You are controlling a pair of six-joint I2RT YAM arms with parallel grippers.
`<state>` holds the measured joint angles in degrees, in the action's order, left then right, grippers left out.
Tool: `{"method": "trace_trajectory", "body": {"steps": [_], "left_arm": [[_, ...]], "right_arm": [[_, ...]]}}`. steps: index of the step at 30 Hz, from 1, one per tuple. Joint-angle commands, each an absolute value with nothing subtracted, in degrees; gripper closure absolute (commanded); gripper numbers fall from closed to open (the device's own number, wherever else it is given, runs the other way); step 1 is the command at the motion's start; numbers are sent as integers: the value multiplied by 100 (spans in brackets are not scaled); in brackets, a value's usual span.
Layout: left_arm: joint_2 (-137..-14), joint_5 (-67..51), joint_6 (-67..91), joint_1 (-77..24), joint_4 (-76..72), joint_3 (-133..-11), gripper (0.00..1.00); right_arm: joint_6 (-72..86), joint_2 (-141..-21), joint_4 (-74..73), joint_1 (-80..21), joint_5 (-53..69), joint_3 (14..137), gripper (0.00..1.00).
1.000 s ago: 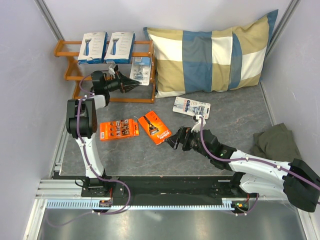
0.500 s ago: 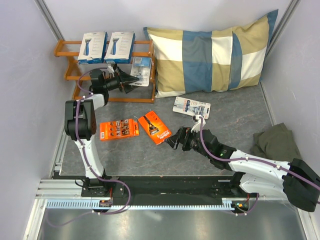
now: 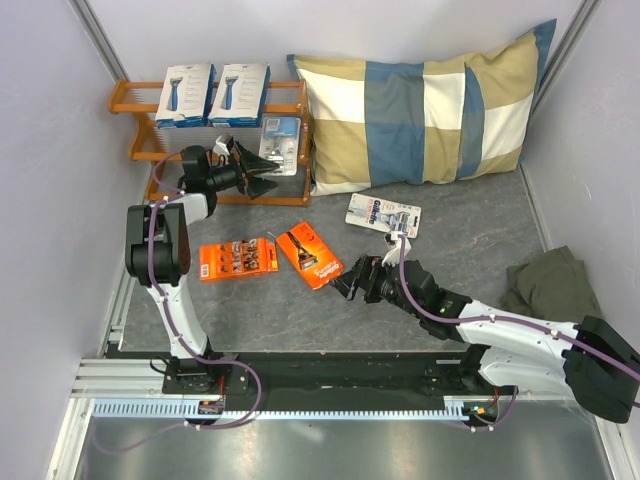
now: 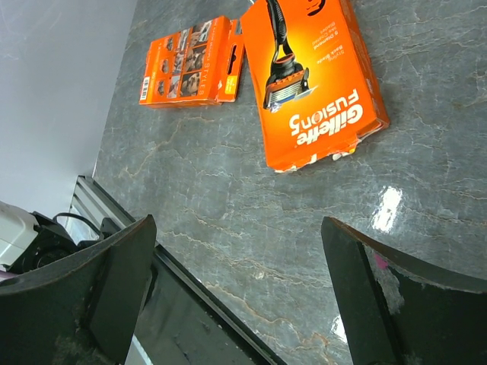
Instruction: Place and organize the shaving razors onto the shelf
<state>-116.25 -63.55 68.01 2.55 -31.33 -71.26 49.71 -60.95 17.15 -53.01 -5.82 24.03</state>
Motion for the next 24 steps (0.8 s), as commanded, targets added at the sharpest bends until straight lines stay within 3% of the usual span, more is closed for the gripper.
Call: {"method": "trace_trajectory", "body": {"steps": [1,18,24], "left_arm": [[-11321,-6275,6434,290,-3085,-7023,12],[-10091,-5907,5811,70,-3357,-5240,9],[-9195,-5441,4960,-483,-2560,-4387,8]], "right_arm": [[5010,-6082,1942,-5282,-545,2347,2],[4913,-6196,1846,-5273,-624,2469,2],[4580,-6196,1214,-5177,-940,2811,2]]}}
